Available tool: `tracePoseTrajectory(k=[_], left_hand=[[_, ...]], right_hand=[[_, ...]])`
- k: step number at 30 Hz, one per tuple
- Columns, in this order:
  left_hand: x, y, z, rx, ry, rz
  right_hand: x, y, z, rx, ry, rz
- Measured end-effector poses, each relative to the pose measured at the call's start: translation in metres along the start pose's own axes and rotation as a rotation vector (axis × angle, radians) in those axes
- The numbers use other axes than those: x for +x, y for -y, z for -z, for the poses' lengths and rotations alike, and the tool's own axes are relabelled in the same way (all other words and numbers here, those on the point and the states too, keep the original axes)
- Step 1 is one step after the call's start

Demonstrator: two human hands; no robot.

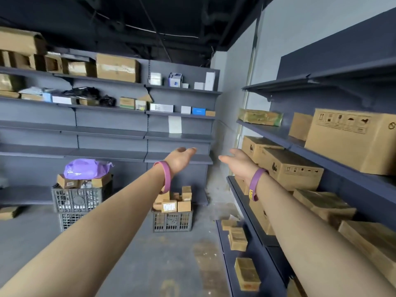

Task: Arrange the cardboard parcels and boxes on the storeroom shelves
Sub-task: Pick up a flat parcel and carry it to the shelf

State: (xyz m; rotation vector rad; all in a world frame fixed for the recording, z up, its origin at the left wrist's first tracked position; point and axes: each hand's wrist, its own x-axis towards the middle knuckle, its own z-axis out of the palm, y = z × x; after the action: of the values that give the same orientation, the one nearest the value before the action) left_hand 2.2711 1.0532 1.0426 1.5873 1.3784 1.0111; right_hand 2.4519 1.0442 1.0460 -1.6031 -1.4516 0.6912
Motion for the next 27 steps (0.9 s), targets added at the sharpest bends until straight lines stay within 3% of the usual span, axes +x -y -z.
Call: tracePoseTrajectory(k=[16,27], left_hand=[[0.372,0.019,-0.03,-0.01,0.118,-0.082],[0.576,0.013,-0.093,-0.045,0.263,-0.13]], right_hand=[[0.343,-0.026,-0.039,-0.025,-0.09,-0.036],[0.525,-0.062,-0.008,-0.07,-0.217,-0.06]])
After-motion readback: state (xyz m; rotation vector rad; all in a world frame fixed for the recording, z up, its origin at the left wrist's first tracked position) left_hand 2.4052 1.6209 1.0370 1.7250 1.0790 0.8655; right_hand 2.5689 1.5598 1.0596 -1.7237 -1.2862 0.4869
